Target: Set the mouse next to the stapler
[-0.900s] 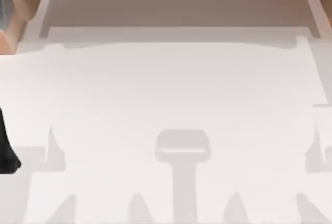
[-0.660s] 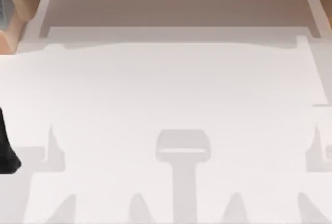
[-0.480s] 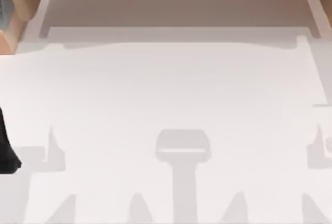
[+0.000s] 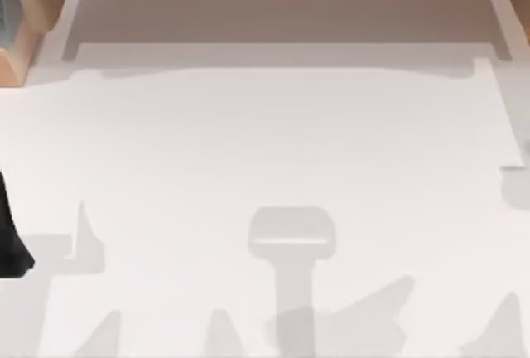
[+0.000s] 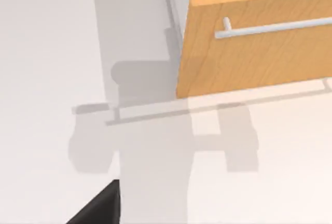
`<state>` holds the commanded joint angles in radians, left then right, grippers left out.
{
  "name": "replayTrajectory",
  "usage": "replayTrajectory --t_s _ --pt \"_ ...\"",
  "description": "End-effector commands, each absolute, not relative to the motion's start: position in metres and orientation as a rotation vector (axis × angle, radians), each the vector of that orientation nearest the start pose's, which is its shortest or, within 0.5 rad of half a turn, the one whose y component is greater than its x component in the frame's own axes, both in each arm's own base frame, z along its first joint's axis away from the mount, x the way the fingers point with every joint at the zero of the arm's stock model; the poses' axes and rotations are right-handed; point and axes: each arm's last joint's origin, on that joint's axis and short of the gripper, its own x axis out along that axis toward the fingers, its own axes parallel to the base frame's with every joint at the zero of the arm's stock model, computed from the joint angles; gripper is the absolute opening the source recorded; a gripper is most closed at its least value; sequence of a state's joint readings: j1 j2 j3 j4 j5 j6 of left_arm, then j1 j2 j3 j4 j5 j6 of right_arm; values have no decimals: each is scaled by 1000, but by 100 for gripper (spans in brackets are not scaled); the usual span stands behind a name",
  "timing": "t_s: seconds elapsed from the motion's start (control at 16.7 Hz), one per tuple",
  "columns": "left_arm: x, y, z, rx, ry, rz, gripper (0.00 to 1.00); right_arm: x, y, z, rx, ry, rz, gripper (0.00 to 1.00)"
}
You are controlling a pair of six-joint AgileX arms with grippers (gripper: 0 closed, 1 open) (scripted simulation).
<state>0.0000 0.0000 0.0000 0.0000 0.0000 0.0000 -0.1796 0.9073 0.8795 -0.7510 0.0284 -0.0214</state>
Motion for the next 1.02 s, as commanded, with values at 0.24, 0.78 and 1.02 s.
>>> replayTrajectory --t_s 0.24,0.78,1.02 --pt "106 -1 160 0 0 0 100 269 -68 324 39 1072 -221 100" --pt "106 -1 160 0 0 0 100 446 -162 233 90 1404 -175 100" --pt "106 -1 160 0 0 0 100 473 -176 181 118 1464 -147 100"
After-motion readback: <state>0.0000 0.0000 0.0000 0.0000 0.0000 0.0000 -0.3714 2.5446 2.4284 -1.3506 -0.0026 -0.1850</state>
